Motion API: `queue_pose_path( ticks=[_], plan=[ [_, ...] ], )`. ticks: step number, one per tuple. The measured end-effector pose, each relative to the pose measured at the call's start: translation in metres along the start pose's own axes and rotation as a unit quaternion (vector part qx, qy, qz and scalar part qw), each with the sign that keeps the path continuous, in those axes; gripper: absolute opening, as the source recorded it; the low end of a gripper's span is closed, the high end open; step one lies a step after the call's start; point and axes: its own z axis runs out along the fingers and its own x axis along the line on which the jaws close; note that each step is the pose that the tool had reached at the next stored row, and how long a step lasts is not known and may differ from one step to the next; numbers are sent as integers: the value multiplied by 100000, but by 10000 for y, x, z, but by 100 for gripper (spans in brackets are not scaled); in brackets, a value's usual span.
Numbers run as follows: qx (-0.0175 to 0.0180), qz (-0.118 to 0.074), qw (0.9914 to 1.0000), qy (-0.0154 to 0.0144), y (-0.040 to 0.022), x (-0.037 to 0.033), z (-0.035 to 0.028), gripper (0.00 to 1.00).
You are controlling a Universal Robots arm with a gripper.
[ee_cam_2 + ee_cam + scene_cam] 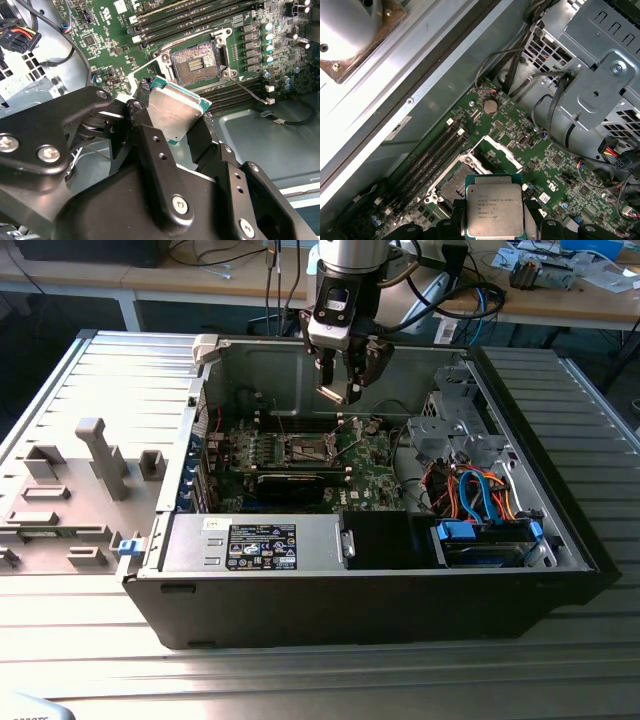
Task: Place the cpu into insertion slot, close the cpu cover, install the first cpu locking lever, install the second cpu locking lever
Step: 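Place the cpu into insertion slot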
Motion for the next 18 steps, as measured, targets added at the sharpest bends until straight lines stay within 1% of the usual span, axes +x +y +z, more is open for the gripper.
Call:
queue_pose_path(
  ticks=[18],
  plan=[
    [7, 736, 99997, -19, -1, 0, 5, 55]
  ],
)
